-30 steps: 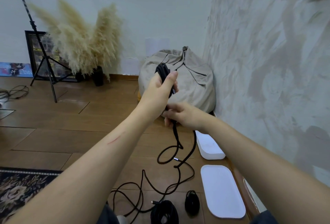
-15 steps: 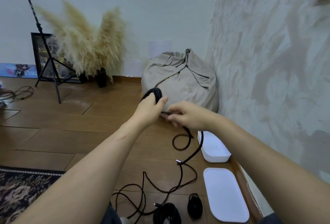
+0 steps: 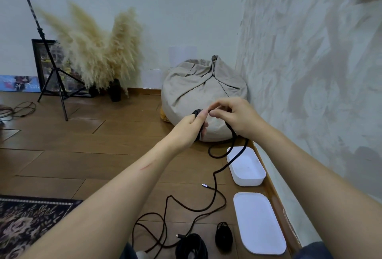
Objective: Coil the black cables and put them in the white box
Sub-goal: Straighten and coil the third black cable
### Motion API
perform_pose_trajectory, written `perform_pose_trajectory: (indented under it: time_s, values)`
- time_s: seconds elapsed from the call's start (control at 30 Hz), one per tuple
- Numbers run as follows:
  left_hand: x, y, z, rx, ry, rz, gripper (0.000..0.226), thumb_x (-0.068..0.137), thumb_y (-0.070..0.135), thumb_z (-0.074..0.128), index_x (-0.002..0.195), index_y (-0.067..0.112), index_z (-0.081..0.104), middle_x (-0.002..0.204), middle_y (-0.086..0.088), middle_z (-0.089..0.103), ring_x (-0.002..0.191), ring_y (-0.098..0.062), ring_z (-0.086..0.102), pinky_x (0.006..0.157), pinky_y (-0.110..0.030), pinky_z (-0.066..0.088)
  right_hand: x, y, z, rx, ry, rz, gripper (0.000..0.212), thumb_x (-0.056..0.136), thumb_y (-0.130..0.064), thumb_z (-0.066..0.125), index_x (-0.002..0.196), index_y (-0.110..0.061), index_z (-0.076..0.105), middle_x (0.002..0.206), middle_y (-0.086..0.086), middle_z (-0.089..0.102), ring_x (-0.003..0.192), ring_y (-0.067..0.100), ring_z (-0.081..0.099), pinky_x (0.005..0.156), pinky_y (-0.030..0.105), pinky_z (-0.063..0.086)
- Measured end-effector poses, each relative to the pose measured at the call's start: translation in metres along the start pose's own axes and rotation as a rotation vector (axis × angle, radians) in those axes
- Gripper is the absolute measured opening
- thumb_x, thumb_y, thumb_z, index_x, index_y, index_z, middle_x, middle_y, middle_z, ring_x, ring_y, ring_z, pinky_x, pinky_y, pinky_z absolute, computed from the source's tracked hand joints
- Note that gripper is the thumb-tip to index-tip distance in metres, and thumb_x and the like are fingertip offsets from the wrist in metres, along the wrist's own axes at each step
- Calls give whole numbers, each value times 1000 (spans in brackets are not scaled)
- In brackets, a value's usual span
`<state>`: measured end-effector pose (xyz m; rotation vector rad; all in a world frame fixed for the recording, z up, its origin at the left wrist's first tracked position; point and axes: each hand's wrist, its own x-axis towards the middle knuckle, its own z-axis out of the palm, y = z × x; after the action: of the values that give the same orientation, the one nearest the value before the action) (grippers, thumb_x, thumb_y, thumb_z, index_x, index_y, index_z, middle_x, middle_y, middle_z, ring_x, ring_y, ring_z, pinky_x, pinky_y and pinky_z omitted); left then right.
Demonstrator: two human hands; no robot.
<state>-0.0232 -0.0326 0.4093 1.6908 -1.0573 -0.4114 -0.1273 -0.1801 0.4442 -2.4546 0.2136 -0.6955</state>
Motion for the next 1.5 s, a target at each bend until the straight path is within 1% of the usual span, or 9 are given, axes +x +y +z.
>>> perform_pose_trajectory:
  time_s: [0.17,0.43,0.53,0.73,0.83,1.07,1.23,1.4,1.5]
  values:
    - [0,-11,-5,11,65,-21,58,98,66,42,94,13,64,77,3,67,83,-20,65,94,-46,51,1,2,2,-109,-34,-37,12,93,-35,66,100,-35,76,89,-12,72,95,11,61,90,41,48]
    - [-4,-7,-3,46,-104,-19,53,105,57,40,87,13,62,76,0,65,78,-13,60,91,-42,49,-2,6,3,-55,-13,-37,10,93,-30,66,93,-34,75,85,-13,73,86,3,66,86,38,52]
    - [-4,-3,3,76,-40,45,49,106,49,41,91,8,61,76,-1,65,77,-16,60,91,-47,50,1,7,1,-83,42,-48,10,93,-34,65,94,-34,75,89,-13,73,91,7,63,86,39,51]
    - [-2,-14,-2,147,26,4,56,102,56,48,100,1,59,82,-2,64,74,-12,58,76,-34,47,0,13,3,-167,15,-57,14,92,-43,65,98,-34,75,87,-14,69,91,3,51,82,31,44]
    - [-5,-11,-4,85,-16,3,55,100,56,52,99,1,57,82,-3,59,75,-10,56,76,-27,45,-2,10,3,-126,-21,-61,13,93,-36,66,98,-30,77,90,-12,72,92,-1,58,85,31,46]
    - [-1,-8,0,-271,38,-191,42,93,59,53,86,20,67,76,0,67,87,-23,63,106,-50,46,-3,9,5,-37,-72,-19,13,92,-36,69,100,-30,77,94,-12,74,97,6,64,92,38,49]
    - [7,-8,-10,-343,251,-191,31,102,38,52,80,19,63,72,0,65,82,-24,62,90,-43,49,-1,11,6,-32,-177,40,7,88,-36,75,92,-31,75,93,-8,73,95,10,65,89,33,50]
    - [6,-6,-19,-395,245,-142,28,104,36,51,88,16,59,73,3,63,78,-21,62,85,-39,48,-5,30,13,-157,-301,166,22,88,-27,75,79,-33,55,84,-11,60,84,14,57,71,25,42]
    - [2,1,-12,-442,197,-138,27,106,34,48,91,14,57,73,2,61,77,-21,60,77,-29,48,-8,42,18,-59,-216,294,15,89,-25,73,96,-25,60,95,-6,62,88,16,60,70,24,44]
